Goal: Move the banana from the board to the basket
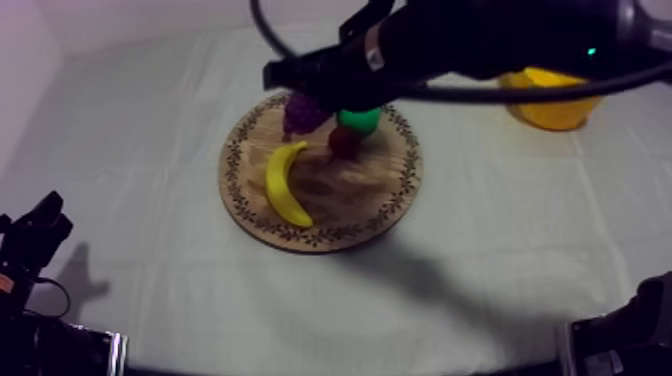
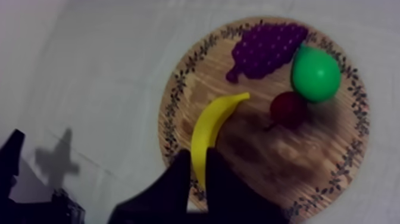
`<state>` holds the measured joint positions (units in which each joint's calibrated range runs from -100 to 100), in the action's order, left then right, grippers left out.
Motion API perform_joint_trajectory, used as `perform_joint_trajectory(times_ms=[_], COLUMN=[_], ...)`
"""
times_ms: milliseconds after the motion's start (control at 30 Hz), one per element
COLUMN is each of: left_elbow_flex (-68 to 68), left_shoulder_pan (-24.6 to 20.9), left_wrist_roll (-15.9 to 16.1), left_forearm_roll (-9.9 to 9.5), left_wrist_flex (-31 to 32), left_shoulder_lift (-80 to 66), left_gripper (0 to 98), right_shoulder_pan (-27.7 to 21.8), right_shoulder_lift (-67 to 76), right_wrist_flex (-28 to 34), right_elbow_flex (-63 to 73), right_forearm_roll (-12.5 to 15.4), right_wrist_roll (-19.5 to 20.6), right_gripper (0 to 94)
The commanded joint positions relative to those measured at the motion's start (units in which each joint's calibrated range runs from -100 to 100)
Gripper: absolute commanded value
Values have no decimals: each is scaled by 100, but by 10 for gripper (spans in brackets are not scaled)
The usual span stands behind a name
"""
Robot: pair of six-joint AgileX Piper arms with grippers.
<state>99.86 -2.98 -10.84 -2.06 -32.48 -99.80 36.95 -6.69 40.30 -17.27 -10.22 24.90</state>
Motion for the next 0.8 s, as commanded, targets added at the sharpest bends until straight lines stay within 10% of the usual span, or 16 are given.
perform_joint_trajectory(times_ms=[0,267,433,767], left_elbow_flex=[3,3,3,3], left_shoulder_pan=[-3,-3,-3,-3], left_wrist_roll=[-3,-3,-3,-3], left_forearm_roll=[-1,-1,-1,-1], left_wrist_flex=[-2,-2,-2,-2], left_shoulder_lift=[-3,-3,-3,-3], left_gripper=[1,1,1,1], right_shoulder_pan=[63,215,235,267], right_shoulder_lift=[-62,-190,-243,-373], right_wrist_flex=[0,-214,-269,-166], right_elbow_flex=[-62,-328,-365,-298], right_forearm_roll=[44,144,520,575], right_wrist_roll=[-48,-121,-586,-659], right_gripper=[90,99,466,684])
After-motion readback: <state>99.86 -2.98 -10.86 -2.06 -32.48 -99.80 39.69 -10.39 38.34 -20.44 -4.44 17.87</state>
